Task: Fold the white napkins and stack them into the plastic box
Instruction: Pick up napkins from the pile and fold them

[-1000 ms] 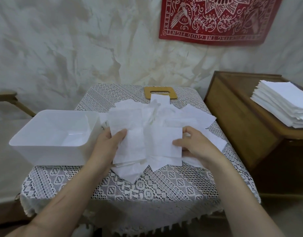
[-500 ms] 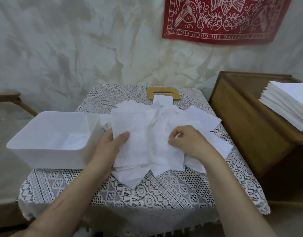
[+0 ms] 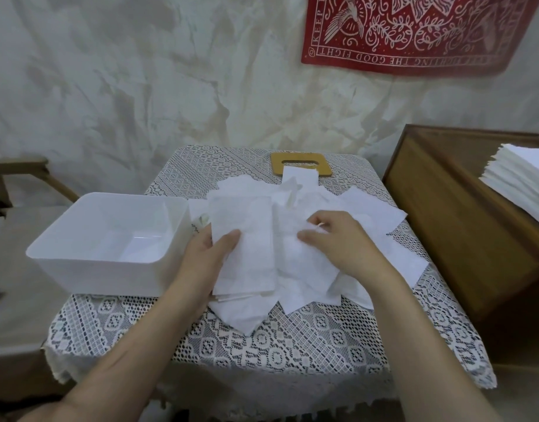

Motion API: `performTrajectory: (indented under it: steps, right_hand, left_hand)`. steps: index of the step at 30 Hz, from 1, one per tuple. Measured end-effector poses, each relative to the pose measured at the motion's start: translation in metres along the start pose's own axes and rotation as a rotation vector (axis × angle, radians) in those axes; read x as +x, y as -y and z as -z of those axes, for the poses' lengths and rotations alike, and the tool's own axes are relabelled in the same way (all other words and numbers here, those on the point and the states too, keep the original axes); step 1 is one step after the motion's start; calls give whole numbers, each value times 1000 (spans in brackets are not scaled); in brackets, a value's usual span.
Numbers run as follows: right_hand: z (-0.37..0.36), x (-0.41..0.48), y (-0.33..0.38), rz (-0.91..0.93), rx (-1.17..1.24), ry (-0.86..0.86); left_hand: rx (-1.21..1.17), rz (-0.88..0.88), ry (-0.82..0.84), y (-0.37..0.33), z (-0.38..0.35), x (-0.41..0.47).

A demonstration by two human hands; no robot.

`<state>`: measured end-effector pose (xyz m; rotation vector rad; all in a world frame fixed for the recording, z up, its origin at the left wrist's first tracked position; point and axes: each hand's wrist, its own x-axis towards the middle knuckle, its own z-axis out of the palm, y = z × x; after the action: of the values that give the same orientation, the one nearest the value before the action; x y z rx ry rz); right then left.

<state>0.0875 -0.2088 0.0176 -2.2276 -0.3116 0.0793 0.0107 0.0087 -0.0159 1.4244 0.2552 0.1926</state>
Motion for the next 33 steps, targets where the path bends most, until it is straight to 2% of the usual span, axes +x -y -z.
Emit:
performTrajectory:
  steps: [2, 4, 8, 11, 14, 17, 20, 25, 28, 33]
  right_hand:
    - [8, -2, -1, -19, 244, -141]
    - [14, -4, -8, -77, 323, -184]
    - [10, -12, -23, -166, 19, 56]
    - [10, -11, -20, -137, -84, 3]
    - [15, -11, -18, -154, -151, 102]
    - [24, -16, -16, -197, 69, 129]
    - [36, -21, -4, -182, 376, 30]
    - [30, -30, 21, -61, 733, -103]
    - [8, -29, 26, -76, 735, -15]
    - [-23, -25, 24, -113, 501, 26]
  left_hand:
    - [4, -7, -10, 0, 0, 0]
    - [4, -9, -15, 1, 0, 0]
    - [-9, 6, 0, 2, -2, 0]
    - [-6, -2, 17, 2, -3, -1]
    - [-15, 2, 21, 4, -3, 0]
    - [-36, 16, 21, 5, -2, 1]
    - [-49, 29, 9, 6, -1, 3]
    - [-59, 39, 7, 6, -3, 5]
    - [-80, 64, 26, 7, -7, 5]
    - [-153, 111, 52, 6, -12, 4]
